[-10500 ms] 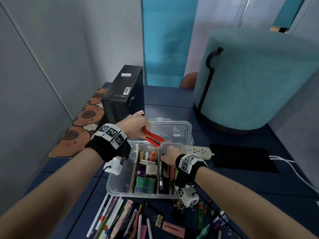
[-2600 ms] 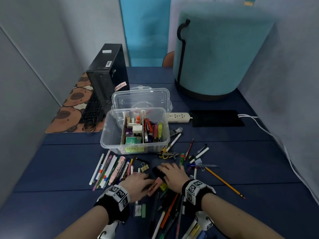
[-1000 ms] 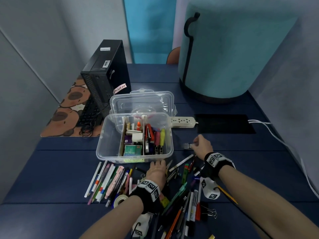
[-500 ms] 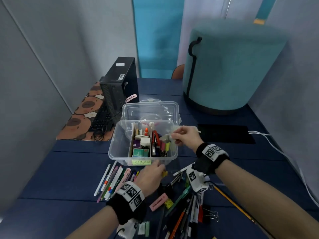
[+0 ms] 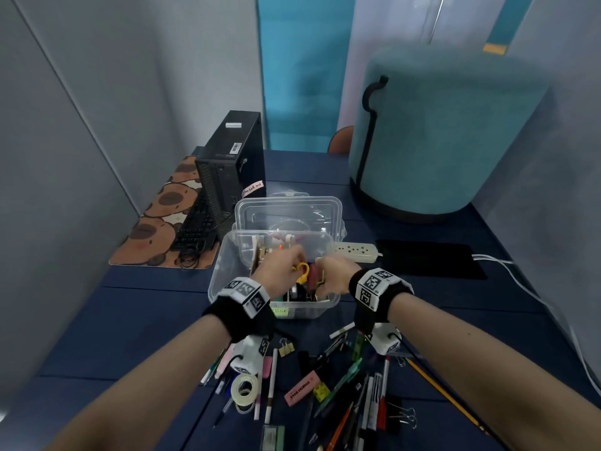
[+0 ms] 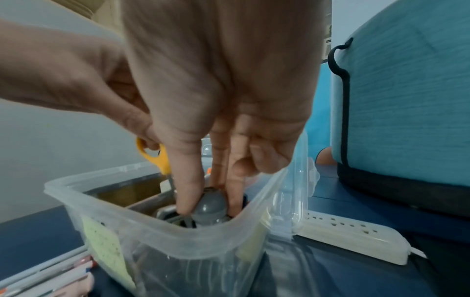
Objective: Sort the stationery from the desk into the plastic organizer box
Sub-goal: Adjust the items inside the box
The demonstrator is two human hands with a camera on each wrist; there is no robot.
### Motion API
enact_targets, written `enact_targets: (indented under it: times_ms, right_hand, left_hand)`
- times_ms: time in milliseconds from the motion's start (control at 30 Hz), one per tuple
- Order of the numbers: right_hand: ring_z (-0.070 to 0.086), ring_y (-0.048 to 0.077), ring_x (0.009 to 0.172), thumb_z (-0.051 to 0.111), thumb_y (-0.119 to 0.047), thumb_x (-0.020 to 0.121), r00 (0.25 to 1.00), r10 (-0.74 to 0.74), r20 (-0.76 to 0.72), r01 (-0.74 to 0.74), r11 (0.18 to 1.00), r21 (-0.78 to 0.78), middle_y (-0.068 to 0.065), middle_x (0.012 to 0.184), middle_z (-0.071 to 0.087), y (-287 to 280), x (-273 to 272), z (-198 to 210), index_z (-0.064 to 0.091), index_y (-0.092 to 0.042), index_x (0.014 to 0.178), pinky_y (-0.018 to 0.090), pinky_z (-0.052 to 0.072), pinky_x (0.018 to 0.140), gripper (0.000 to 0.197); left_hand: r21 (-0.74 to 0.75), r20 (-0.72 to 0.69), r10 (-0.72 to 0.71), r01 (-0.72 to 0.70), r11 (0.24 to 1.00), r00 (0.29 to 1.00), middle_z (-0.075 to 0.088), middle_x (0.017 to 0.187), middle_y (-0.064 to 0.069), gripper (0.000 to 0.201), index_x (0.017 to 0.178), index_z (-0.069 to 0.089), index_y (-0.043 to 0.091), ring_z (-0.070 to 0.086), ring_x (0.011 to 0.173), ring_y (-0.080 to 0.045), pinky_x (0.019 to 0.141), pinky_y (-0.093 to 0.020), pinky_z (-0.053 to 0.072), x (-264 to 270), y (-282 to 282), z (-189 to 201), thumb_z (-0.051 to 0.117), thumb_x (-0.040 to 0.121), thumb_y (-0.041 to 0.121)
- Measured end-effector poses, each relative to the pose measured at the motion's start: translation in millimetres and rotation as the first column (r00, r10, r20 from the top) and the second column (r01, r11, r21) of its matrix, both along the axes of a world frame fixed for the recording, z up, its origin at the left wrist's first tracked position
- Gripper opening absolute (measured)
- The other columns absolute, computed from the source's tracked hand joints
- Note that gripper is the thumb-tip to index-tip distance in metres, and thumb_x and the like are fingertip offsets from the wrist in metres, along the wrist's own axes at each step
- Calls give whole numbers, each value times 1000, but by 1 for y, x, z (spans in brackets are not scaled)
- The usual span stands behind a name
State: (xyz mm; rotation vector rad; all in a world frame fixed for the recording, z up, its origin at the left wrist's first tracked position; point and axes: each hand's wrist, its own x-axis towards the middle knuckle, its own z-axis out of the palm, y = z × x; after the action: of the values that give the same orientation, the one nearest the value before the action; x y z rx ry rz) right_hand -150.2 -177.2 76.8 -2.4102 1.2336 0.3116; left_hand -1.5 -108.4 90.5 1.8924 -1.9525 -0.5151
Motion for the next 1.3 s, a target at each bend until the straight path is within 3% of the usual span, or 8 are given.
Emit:
enact_targets:
  times_ms: [167,267,467,700,833,967,1167,1300]
  right_hand:
    - [63,22,84,73,-40,75,997,60,-41,-64,993,-99,1,90,68,-5,-1,-11,69,-20,96,27,44,64,30]
    - [63,21,82,72,-45,75,998,62,7,-60,992,-113,0,88,69,-10,-1,-12,70,-21,93,27,45,64,31]
    - [53,22,96,61,-52,80,969,153,-193,-198,950,-242,-4,93,61,-4,0,-28,65,-22,98,42,28,88,35]
    - [47,25,118,52,-50,86,964,168,-208,-196,973,-124,1,118,60,-4,-1,-37,63,-23,113,55,13,101,40]
    - [45,27,122,49,-43,90,968,152,-200,-172,981,-86,3,122,60,-1,1,-31,61,-23,117,54,12,106,36]
    - [43,28,128,46,-44,94,948,163,-275,-178,983,-31,2,127,59,1,2,-28,60,-25,120,52,16,112,35]
    - [30,29,137,38,-43,97,959,79,-271,-83,997,-2,5,138,48,7,7,-25,54,-22,132,58,-2,112,43]
    - [30,30,138,34,-37,99,962,58,-267,-52,998,28,6,134,53,13,9,-25,63,-24,121,64,-8,110,39]
  left_hand:
    - [280,216,-261,196,940,941,67,104,-6,19,105,66,12,62,98,-24,87,-36,52,-9,-22,-11,59,88,13]
    - [311,314,-324,225,923,893,67,106,-6,23,111,64,12,61,100,-25,89,-40,52,-9,-29,-15,58,89,18]
    - [399,384,-394,235,886,835,69,103,-5,24,105,71,15,63,97,-26,85,-37,52,-13,-31,-26,60,85,22]
    - [411,508,-454,256,875,732,69,100,10,23,98,73,27,57,105,-20,108,-53,10,-13,-27,-33,52,90,30]
    - [428,538,-462,245,870,705,68,99,9,21,95,74,26,53,108,-22,108,-53,12,-13,-28,-28,54,89,32]
    - [436,506,-440,220,873,741,66,110,6,25,106,71,29,50,114,-24,111,-55,12,-10,-28,-23,53,89,34]
    - [437,488,-428,211,874,761,67,111,8,29,110,70,31,50,116,-24,114,-55,5,-9,-21,-23,45,93,34]
    - [401,475,-408,221,889,780,68,109,9,30,108,70,32,52,117,-23,113,-58,0,-5,-16,-27,45,92,37]
